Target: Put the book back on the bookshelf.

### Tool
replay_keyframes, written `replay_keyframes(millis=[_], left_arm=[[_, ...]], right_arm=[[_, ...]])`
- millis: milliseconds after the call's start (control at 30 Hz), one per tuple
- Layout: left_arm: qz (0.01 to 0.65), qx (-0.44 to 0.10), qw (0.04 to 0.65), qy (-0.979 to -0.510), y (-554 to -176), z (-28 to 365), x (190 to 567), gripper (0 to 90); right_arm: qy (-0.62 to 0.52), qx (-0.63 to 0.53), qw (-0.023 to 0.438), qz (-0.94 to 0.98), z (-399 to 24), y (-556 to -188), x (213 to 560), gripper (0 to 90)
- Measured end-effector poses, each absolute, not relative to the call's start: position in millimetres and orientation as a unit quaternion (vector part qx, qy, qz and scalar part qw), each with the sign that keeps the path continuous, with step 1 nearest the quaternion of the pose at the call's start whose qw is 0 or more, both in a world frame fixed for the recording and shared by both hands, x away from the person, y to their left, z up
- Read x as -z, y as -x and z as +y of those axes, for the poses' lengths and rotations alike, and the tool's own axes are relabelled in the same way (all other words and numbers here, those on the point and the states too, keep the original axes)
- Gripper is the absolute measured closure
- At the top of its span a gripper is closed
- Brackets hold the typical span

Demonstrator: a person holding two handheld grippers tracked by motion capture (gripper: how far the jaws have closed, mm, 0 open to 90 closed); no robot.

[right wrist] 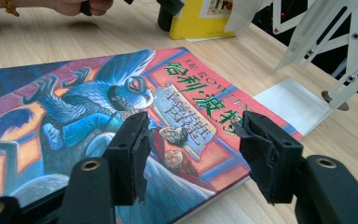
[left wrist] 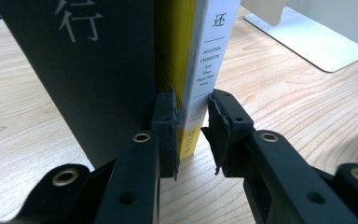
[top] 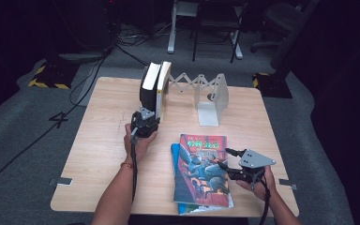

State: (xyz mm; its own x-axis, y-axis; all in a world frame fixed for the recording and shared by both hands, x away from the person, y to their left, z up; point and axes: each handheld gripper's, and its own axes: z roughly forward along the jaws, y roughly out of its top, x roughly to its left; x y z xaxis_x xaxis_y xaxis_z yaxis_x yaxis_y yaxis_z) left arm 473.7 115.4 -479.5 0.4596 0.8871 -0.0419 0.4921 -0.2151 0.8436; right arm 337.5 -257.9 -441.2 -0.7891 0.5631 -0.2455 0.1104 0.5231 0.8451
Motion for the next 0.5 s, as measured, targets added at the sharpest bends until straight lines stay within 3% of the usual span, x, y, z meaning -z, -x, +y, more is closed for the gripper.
replay_keyframes(millis=[500], left_arm=[[0.425, -0.229, 0.407, -0.775, -460.1, 127.8, 473.3, 68.4]], right_arm=[[-0.240, -0.410, 0.221, 0.852, -274.0, -349.6, 442.7, 40.1]])
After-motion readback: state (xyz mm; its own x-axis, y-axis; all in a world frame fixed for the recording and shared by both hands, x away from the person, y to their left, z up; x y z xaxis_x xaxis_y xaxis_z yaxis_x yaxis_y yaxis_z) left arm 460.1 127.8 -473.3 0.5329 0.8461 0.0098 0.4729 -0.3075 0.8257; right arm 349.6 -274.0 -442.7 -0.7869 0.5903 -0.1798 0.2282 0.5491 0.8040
